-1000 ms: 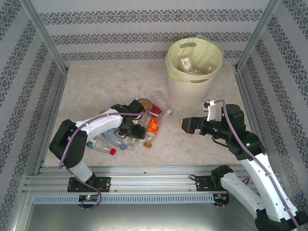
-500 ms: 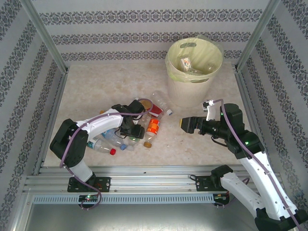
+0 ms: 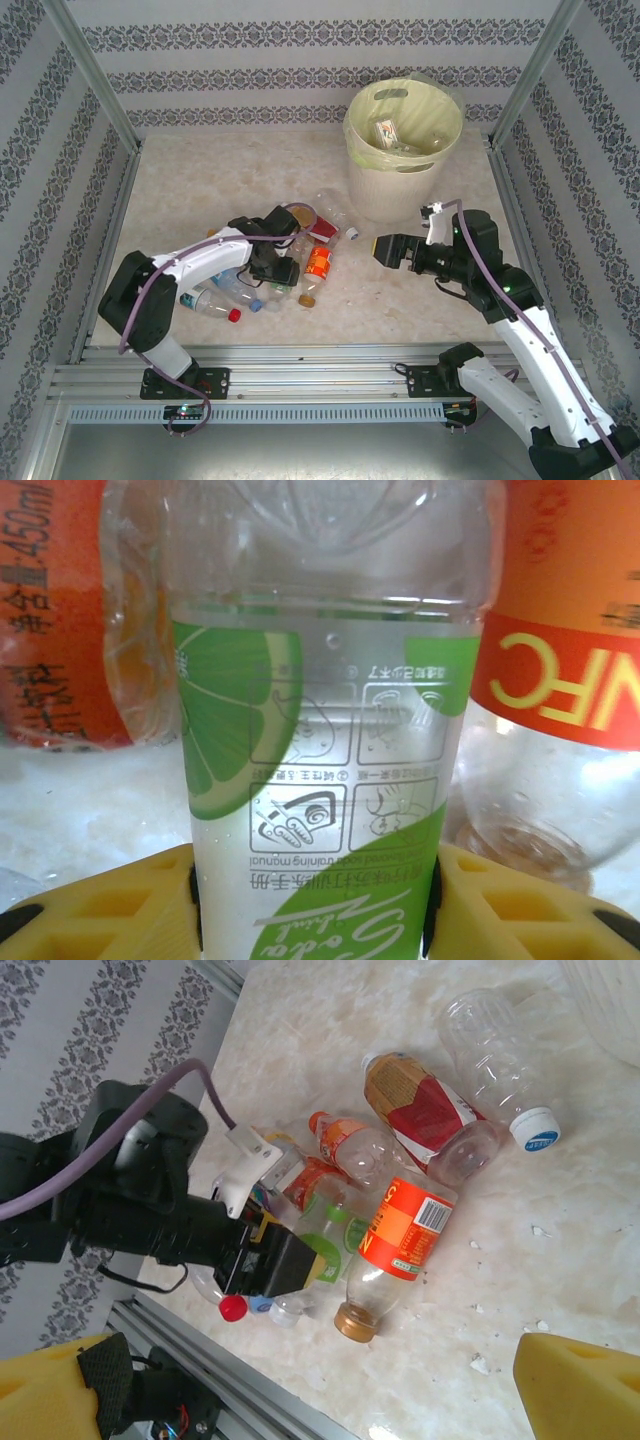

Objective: Put the plastic bottles in the bin

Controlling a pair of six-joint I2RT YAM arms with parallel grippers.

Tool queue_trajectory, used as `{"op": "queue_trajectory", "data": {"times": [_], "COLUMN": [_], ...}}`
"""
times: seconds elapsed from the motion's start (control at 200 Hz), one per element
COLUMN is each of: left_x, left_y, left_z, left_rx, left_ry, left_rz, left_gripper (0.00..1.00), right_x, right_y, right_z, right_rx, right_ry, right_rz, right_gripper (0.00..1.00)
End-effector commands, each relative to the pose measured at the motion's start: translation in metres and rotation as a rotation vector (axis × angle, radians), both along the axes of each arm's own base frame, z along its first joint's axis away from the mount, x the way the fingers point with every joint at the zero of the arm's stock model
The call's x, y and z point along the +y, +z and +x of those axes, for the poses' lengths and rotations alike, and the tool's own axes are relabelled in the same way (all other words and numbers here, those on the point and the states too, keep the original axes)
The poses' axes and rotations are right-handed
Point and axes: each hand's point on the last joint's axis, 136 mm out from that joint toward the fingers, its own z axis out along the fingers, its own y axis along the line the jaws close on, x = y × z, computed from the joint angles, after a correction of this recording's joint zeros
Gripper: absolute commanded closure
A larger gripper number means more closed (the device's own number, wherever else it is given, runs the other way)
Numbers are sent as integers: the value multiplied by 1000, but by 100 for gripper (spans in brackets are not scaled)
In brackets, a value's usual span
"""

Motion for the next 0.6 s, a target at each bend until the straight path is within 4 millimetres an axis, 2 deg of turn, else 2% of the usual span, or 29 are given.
{"op": "queue_trajectory", "data": {"times": [0.0, 0.13, 0.32, 0.41, 0.595], "left_x": [-14, -28, -61, -71, -85], "left_y": [31, 65, 116, 128, 139], "left_z": [0, 1, 5, 4, 3], "left_rx": [-65, -129, -268, -306, -334], "left_ry": [-35, -64, -168, -197, -222], "left_rz": [-101, -223, -462, -546, -628], "left_gripper": [46, 46, 46, 46, 46], "right_x": [2, 7, 22, 33, 57], "right_y": [-6, -8, -16, -16, -19], "right_z": [11, 22, 36, 40, 46], "right_rx": [40, 62, 97, 102, 119], "right_ry": [-53, -97, -131, -122, -84], "right_rz": [35, 99, 138, 141, 103], "right_gripper": [2, 2, 2, 2, 2]}}
